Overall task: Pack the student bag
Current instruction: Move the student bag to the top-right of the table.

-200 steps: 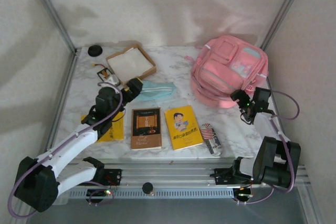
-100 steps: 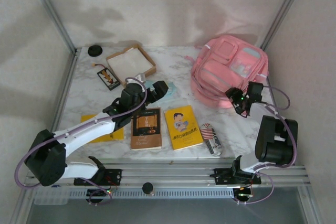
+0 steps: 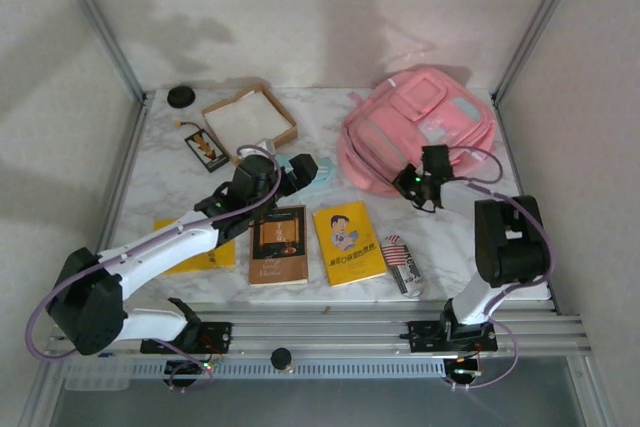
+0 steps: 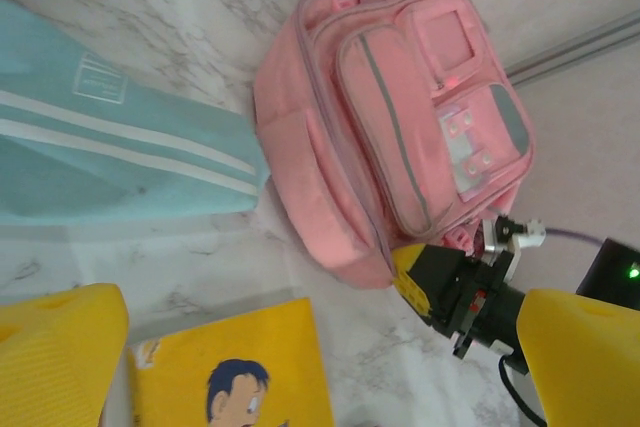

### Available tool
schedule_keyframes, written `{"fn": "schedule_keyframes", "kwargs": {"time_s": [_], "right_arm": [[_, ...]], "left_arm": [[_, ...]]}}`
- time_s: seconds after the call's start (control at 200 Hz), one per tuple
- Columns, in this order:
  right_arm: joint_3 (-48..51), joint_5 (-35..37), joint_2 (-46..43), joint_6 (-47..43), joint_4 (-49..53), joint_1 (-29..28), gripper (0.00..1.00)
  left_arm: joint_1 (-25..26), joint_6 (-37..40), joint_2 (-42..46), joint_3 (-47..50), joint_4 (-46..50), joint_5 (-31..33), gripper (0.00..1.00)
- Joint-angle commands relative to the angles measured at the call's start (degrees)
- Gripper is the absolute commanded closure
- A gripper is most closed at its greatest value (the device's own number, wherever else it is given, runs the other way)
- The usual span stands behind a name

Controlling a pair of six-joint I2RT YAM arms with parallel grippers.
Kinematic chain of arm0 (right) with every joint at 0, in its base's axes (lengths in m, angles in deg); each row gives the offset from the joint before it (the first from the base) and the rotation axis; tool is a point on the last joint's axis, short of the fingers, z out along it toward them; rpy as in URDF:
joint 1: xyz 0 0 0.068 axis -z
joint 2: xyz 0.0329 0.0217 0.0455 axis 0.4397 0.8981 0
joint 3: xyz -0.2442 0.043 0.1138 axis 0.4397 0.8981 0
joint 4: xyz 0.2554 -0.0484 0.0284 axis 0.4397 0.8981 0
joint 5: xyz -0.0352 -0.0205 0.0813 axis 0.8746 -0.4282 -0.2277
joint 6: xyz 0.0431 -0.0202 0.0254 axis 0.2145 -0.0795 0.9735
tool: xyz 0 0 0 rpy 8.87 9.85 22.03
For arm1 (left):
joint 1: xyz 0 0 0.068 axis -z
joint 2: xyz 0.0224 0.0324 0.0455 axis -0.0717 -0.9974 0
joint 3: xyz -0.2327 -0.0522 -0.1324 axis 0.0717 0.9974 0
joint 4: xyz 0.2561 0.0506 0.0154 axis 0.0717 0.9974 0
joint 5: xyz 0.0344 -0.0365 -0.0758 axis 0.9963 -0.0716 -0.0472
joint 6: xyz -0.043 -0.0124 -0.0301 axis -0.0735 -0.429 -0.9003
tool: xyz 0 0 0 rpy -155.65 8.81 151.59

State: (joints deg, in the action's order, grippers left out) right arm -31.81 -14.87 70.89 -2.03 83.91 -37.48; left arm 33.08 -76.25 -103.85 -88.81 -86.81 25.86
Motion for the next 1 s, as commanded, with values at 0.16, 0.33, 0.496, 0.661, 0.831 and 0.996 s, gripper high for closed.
{"fn": "schedule_keyframes", "kwargs": {"time_s": [0.16,0.33,0.496,0.661,0.831,0.996], "right_arm": [[-9.0,2.0,3.7,-1.2,-2.2,-13.2,0.91],[-8.1,2.5,-1.9,-0.4,-0.7,-13.8,0.54],[-1.9,5.8,-15.9,-1.2,7.4,-11.2,0.34],[5.9,-0.3,-20.6,-2.9,11.1,4.2,0.27],[9.2,-6.0,-16.3,-4.6,5.8,12.3,0.26],[6.5,-7.0,-8.0,-3.4,0.6,15.2,0.30]], "left_arm": [[-3.1,3.2,4.2,-0.9,6.3,1.4,0.01],[-2.0,3.7,2.4,-2.0,4.0,-3.2,0.01],[1.7,3.7,0.2,-3.3,2.3,-2.2,0.01],[7.5,3.3,-5.3,-5.7,-0.6,-1.8,0.01],[14.6,5.1,-11.8,-11.0,-0.6,1.3,0.01],[18.7,5.0,-19.7,-16.9,-0.4,1.7,0.01]]}}
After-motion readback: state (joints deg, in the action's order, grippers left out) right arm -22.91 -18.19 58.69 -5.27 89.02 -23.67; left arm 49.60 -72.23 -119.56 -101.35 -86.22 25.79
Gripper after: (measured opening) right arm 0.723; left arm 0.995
